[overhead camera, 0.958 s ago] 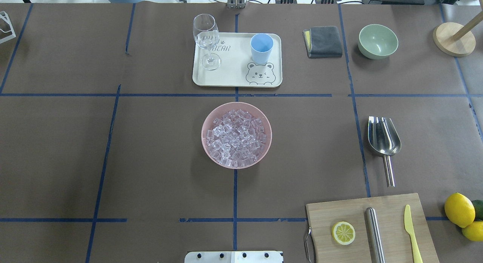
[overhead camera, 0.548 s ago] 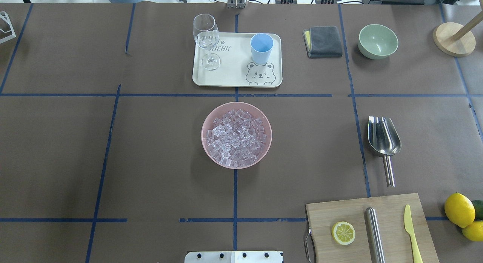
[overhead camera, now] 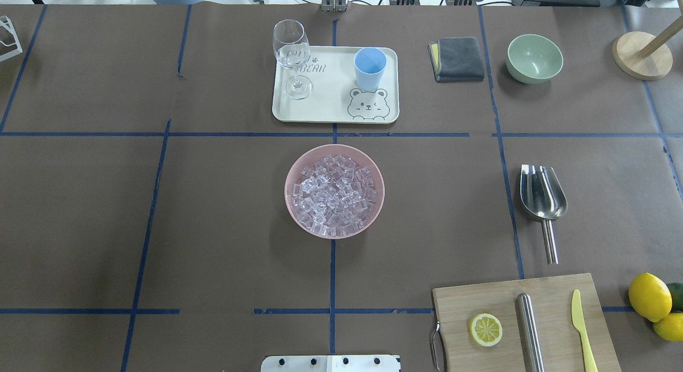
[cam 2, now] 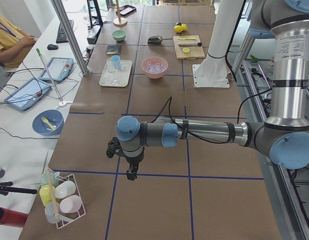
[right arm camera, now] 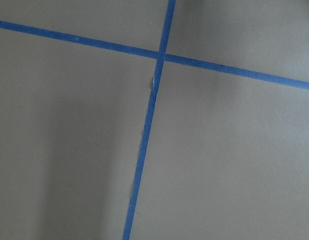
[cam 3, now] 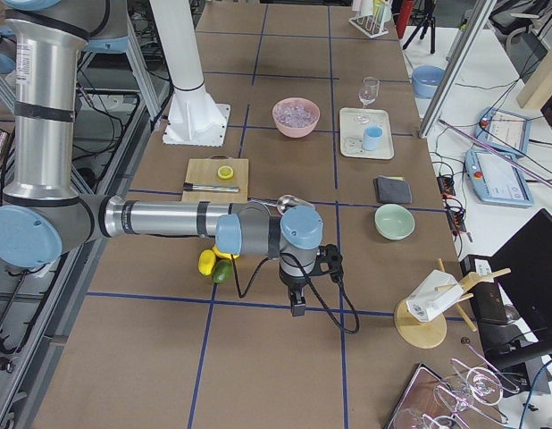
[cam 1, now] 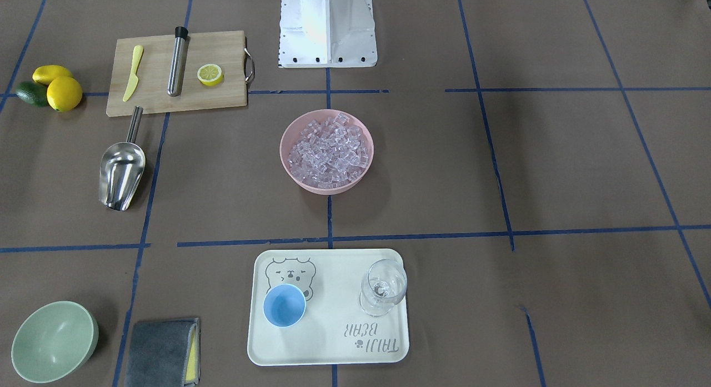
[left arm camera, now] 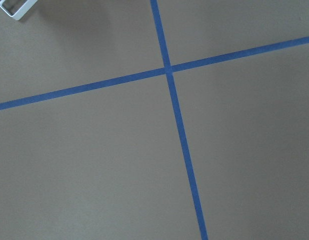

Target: Put ice in cup with scoop

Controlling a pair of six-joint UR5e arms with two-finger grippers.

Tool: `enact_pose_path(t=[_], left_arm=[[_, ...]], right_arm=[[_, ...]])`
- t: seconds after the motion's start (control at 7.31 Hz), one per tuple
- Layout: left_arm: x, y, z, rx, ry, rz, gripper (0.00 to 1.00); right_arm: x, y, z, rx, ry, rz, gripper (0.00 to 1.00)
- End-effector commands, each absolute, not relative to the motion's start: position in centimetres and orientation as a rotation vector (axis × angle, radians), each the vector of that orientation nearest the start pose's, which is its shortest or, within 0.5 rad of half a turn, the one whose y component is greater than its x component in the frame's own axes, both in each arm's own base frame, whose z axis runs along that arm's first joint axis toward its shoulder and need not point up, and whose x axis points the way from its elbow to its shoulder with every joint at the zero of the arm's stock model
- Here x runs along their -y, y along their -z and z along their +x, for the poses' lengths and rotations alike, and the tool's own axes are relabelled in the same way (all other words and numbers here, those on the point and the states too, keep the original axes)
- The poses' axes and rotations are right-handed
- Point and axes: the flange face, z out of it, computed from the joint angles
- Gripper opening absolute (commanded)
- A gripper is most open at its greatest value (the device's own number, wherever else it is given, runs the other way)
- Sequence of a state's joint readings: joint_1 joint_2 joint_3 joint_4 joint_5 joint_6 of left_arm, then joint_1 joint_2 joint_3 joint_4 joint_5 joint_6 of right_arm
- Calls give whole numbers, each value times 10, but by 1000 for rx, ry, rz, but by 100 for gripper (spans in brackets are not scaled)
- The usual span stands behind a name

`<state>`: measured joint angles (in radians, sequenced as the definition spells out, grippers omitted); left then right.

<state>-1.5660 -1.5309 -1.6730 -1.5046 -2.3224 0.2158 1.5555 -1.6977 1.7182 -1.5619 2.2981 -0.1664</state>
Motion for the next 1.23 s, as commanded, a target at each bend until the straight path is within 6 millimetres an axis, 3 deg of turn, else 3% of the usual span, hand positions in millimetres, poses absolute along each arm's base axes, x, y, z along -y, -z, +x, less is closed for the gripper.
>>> enact_pose_path(t=[0.0, 0.41, 0.55, 0.96, 1.1], left_arm=[[500, -606, -56, -832, -240, 170, 100], [538, -567, -56, -802, -326, 379, 100], [540, -569, -55, -808, -340, 398, 100], [545, -555, -47, -795, -409, 510, 100], [545, -544, -40, -787, -450, 578, 100]], right_arm=[[446, -642, 59, 727, 206, 148, 100], [453, -639, 56, 751, 208, 151, 100], [459, -632, 56, 762, 198, 158, 100], [460, -631, 55, 765, 201, 161, 100], [469, -621, 54, 764, 204, 179, 100]])
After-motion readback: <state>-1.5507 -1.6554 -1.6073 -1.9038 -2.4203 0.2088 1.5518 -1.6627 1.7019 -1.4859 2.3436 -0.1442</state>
